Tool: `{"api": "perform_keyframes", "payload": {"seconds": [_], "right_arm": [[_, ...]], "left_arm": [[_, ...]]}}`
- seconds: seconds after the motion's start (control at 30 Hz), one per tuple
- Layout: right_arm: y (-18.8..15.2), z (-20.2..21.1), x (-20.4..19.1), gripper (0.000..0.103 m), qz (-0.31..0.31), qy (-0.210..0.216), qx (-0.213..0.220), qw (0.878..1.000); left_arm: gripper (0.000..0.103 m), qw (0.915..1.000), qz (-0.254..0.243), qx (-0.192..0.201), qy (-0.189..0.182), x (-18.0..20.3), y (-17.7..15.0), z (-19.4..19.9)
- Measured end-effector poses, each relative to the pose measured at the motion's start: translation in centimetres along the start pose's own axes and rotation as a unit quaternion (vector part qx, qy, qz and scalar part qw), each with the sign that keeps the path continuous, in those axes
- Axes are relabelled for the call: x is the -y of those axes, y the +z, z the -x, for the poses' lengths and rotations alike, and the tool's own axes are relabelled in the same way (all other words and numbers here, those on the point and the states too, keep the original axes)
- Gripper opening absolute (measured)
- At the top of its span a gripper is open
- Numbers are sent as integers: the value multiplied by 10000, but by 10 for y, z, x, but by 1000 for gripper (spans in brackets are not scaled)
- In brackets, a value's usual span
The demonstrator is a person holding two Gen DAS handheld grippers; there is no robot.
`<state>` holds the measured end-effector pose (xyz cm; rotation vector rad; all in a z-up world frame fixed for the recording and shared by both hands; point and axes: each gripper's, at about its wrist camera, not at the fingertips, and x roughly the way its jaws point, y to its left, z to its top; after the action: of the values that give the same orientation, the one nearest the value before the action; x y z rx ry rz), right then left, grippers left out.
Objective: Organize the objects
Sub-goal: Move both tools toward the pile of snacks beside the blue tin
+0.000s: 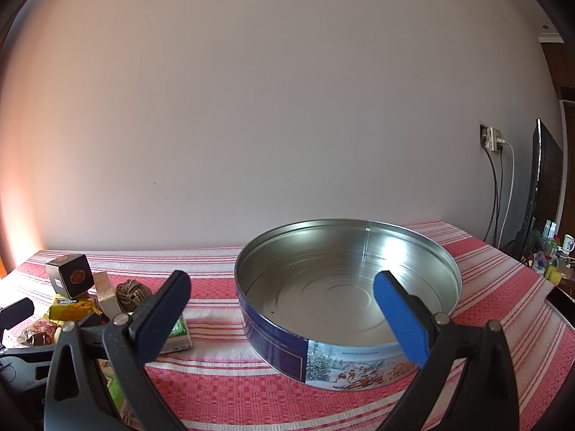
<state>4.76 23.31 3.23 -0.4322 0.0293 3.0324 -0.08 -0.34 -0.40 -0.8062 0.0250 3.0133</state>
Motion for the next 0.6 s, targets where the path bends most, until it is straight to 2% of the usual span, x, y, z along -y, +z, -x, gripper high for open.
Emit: {"api": "perform_keyframes", "payload": {"seconds": [0.37, 0.6], "right_arm": [[-1, 0, -2, 103, -17, 87, -53, 9999], [-2, 0, -3, 103, 0, 321, -194, 9993]], "left_arm": [[102, 9999, 50, -24, 93, -5, -4, 7], [102, 9992, -80, -283, 275, -24, -17, 25]]}}
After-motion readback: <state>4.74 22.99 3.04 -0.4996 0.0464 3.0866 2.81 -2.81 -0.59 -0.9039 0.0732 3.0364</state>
